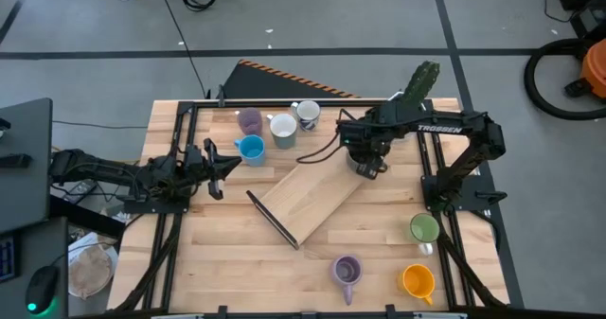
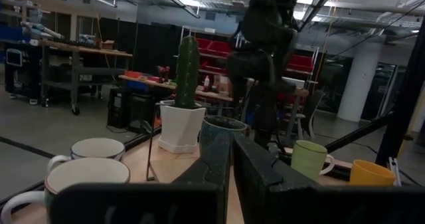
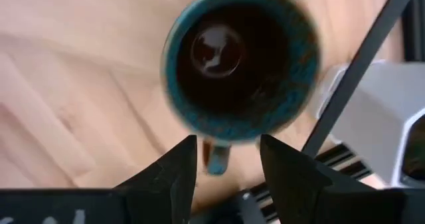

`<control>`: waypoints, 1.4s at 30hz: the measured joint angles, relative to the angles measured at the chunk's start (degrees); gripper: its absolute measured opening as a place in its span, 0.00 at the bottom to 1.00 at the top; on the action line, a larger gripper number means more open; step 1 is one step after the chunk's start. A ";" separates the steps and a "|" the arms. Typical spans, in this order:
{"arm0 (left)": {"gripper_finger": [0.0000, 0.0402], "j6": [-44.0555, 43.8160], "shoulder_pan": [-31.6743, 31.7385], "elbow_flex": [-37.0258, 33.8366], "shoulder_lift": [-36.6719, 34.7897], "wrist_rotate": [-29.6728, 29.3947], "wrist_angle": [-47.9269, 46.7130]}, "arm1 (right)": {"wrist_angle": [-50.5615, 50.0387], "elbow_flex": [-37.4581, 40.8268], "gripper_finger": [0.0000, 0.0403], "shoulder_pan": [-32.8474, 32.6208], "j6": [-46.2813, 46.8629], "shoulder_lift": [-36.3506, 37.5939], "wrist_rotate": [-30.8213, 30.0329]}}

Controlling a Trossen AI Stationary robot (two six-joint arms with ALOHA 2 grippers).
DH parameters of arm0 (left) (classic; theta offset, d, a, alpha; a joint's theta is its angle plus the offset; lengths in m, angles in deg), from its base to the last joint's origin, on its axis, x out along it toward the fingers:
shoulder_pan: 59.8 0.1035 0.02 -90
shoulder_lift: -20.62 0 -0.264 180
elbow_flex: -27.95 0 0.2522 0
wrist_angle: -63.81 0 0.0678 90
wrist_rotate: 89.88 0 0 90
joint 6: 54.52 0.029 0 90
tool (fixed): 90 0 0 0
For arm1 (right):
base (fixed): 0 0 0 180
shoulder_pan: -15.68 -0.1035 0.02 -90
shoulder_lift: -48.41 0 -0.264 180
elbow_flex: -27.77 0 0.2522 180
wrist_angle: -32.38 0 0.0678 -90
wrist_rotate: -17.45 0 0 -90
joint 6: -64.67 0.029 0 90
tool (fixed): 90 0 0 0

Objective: Place coffee mugs
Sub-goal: Put the blue brown mug on the shelf

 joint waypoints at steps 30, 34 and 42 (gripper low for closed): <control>0.06 -1.46 -0.02 0.00 0.02 0.00 -1.01 | 9.89 22.66 0.43 -2.73 13.22 13.63 1.14; 0.06 -1.44 0.00 0.00 0.02 0.00 -0.98 | 12.32 24.15 0.41 -2.40 13.08 13.63 1.03; 0.06 -1.38 0.01 0.00 0.02 0.00 -0.98 | 15.36 26.25 0.31 -2.40 13.58 13.60 0.83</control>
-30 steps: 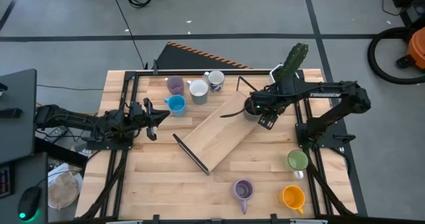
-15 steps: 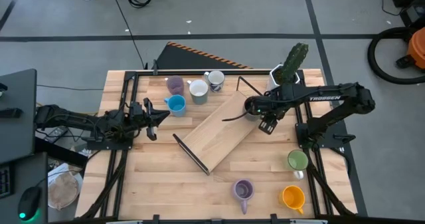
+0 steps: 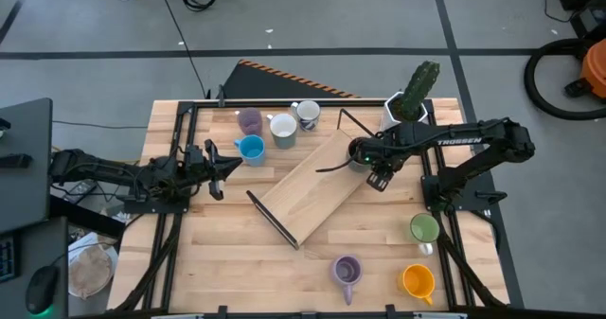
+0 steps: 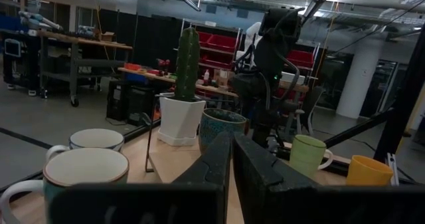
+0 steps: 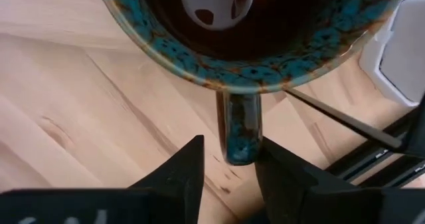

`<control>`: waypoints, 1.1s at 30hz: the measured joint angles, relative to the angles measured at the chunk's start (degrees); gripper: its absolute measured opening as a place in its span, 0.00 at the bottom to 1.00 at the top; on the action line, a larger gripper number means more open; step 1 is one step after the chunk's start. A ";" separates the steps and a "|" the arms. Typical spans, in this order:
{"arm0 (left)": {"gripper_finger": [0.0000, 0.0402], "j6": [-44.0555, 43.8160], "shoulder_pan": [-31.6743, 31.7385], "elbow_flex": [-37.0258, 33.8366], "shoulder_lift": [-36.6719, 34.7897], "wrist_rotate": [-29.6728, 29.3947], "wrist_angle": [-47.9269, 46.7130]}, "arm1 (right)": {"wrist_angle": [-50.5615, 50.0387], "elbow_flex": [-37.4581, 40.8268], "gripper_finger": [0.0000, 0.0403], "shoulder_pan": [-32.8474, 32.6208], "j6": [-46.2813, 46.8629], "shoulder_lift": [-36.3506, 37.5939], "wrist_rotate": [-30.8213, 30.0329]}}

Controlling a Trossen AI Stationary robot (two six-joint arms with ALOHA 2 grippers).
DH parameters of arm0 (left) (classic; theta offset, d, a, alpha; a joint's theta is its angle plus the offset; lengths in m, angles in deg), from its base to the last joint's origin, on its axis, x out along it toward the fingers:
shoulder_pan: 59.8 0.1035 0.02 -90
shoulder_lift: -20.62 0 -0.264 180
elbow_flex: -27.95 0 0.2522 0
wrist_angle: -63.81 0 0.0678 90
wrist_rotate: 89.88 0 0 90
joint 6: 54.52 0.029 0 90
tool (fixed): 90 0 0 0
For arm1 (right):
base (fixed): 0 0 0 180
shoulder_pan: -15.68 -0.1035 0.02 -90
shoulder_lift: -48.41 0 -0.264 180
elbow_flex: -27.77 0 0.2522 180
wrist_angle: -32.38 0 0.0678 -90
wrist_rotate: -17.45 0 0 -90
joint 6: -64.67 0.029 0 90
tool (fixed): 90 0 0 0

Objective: Place coffee mugs
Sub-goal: Put the blue brown mug on the shelf

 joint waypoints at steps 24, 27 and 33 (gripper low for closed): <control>0.06 0.02 0.00 0.00 0.00 0.00 -0.09 | -0.73 -0.02 0.20 -0.18 5.00 -0.02 -1.45; 0.06 0.01 0.00 0.00 0.00 0.00 -0.15 | -1.20 -0.02 0.19 -0.24 5.88 -0.02 -1.35; 0.06 0.01 0.00 0.00 0.00 0.00 -0.15 | -1.60 -0.02 0.19 -0.68 7.17 1.01 -0.72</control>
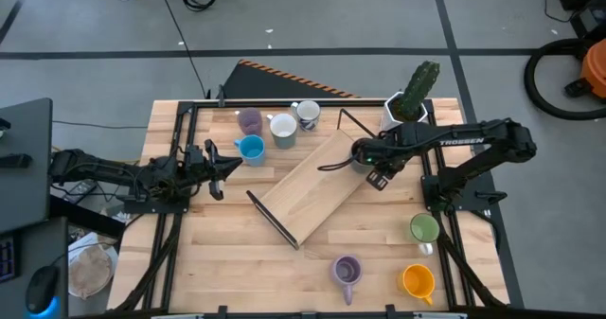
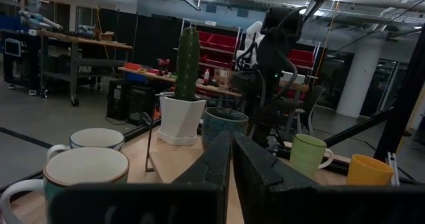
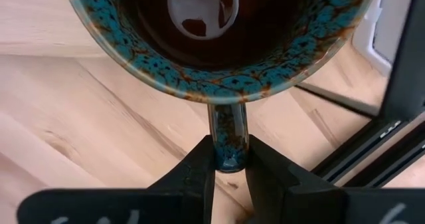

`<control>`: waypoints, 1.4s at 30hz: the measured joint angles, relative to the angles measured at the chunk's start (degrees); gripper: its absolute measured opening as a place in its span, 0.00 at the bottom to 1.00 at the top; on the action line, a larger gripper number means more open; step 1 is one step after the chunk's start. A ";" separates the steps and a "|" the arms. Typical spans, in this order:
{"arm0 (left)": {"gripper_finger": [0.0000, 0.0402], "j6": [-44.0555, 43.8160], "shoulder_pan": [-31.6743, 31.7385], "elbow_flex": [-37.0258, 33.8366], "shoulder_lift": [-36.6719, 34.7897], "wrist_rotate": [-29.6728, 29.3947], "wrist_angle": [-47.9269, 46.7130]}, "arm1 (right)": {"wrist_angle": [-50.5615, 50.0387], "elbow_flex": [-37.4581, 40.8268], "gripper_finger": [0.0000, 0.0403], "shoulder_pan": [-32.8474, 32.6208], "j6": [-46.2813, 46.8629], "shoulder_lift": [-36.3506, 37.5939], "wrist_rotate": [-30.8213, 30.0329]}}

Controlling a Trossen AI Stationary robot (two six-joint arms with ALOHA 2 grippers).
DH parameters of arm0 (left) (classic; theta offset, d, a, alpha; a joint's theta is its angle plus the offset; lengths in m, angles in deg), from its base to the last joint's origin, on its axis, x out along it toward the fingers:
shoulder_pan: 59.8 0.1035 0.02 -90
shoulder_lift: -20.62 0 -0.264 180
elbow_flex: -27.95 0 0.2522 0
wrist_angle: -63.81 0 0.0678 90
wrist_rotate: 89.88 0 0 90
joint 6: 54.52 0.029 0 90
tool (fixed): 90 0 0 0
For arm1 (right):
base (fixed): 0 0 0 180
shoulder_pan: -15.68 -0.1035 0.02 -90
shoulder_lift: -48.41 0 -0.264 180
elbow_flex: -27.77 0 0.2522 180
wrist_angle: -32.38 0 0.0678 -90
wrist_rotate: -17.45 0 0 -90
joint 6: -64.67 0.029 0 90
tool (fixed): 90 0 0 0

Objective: Place coffee mugs
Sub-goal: Put the blue brown mug on the shelf

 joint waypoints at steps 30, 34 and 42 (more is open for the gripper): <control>0.06 -0.09 -0.01 0.00 0.00 -0.01 0.07 | -0.02 -0.02 0.27 -2.01 2.13 1.25 -0.24; 0.06 -0.09 -0.01 0.00 0.00 -0.01 0.11 | -0.48 -1.03 0.27 -2.01 1.59 1.25 -0.22; 0.06 -0.07 0.00 0.00 0.00 -0.02 0.48 | -2.55 -4.80 0.28 -2.05 0.03 1.25 -0.76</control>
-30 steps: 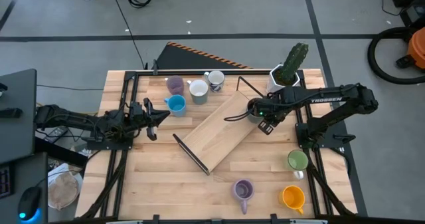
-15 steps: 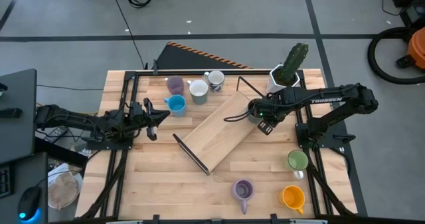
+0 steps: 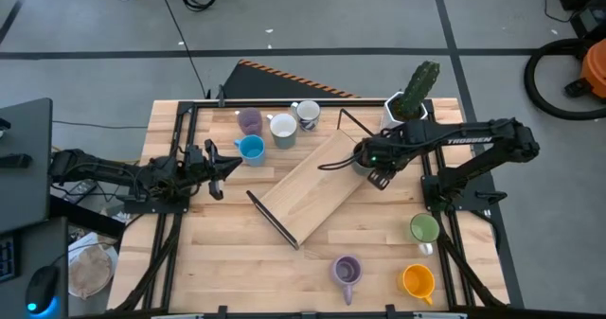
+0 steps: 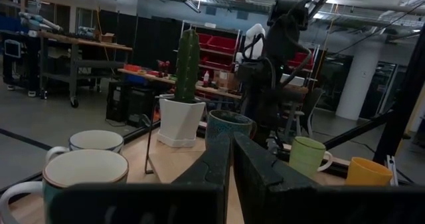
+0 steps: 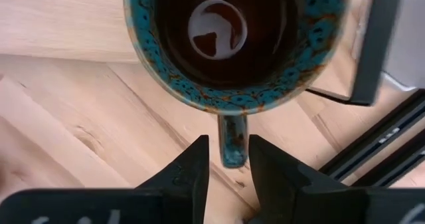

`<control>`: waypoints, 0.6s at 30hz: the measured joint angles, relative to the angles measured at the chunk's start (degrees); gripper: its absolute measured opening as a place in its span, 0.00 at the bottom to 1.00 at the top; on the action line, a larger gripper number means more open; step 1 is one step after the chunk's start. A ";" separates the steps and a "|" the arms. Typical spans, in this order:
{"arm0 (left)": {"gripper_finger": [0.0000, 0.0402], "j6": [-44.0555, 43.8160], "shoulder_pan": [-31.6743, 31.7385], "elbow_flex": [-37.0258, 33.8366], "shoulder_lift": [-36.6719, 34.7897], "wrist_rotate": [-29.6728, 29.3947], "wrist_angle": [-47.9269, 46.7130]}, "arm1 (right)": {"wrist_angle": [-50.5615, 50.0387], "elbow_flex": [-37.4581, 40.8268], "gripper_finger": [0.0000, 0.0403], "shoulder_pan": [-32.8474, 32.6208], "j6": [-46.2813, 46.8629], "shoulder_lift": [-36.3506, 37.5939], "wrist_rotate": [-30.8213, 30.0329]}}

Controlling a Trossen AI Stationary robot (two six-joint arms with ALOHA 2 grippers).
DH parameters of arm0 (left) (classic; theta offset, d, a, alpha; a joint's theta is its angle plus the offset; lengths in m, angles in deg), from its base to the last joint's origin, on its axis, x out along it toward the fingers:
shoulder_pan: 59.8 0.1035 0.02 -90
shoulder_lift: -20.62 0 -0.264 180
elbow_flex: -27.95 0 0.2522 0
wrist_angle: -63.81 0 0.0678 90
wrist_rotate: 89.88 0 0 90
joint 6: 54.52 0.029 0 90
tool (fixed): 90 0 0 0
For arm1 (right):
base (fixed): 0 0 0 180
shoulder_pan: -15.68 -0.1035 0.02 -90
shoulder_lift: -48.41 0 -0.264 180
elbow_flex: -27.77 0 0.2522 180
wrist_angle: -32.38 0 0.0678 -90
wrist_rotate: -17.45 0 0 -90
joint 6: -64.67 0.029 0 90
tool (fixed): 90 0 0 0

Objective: Place coffee mugs
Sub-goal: Put the blue brown mug on the shelf, then put the green mug on the shelf

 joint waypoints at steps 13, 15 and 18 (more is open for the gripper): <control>0.06 0.02 0.00 0.00 0.00 -0.02 0.60 | 7.56 2.65 0.30 -6.95 -2.06 9.13 -12.13; 0.06 0.02 0.00 0.00 0.00 -0.04 1.11 | 11.11 4.58 0.30 -8.65 -2.17 11.76 -13.21; 0.06 0.05 0.07 -0.01 0.00 -0.55 3.02 | 14.91 6.74 0.29 -11.19 -1.76 14.79 -16.47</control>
